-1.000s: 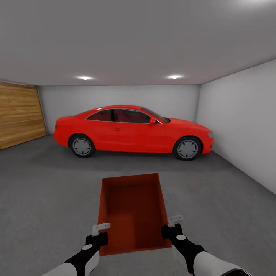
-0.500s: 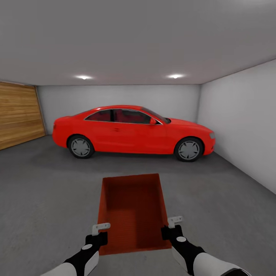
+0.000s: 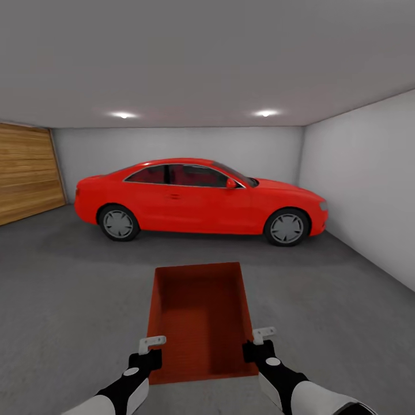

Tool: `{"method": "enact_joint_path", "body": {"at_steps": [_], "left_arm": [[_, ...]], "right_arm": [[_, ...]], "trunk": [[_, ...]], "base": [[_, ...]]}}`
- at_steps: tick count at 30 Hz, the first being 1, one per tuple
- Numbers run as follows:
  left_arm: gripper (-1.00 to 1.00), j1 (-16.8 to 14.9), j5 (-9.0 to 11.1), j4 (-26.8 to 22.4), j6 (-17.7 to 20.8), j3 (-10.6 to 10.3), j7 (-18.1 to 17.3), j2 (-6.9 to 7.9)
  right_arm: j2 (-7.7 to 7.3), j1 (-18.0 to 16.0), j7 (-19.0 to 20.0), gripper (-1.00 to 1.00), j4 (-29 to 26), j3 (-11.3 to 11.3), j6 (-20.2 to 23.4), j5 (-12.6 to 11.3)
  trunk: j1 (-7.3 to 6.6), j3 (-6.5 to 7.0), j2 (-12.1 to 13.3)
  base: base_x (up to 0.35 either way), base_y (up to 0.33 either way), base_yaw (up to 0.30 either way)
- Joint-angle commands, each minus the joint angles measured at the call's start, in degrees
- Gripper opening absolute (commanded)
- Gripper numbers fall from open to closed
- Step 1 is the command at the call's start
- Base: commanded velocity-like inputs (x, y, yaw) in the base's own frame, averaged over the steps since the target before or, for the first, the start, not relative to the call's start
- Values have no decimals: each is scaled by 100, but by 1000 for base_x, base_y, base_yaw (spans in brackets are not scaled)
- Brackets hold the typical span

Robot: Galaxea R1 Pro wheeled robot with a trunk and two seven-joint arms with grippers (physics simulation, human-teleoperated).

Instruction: Move the two storage containers from the living room to the garage. In the garage, place one container on the floor and stack the other container on top of it (either order is fine).

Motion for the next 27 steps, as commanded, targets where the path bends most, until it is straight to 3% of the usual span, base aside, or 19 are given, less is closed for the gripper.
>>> {"method": "enact_joint_path", "body": {"at_steps": [1, 4, 5, 27], "left_arm": [[-100, -5, 72, 13, -6, -17, 23, -4], [-100, -5, 72, 13, -6, -18, 19, -4], [-100, -5, 72, 13, -6, 226, 18, -4], [-100, -5, 90, 13, -6, 226, -12, -4]], "right_arm": [[35, -6, 11, -100, -27, 16, -4, -19], [32, -6, 5, -100, -29, 117, -4, -119], [130, -6, 11, -100, -205, -687, -4, 711], [139, -6, -36, -100, -205, -687, -4, 704]], "trunk": [[5, -10, -9], [5, -10, -9], [5, -10, -9], [5, -10, -9]], "base": [[322, 0, 0], [322, 0, 0], [322, 0, 0], [322, 0, 0]]}}
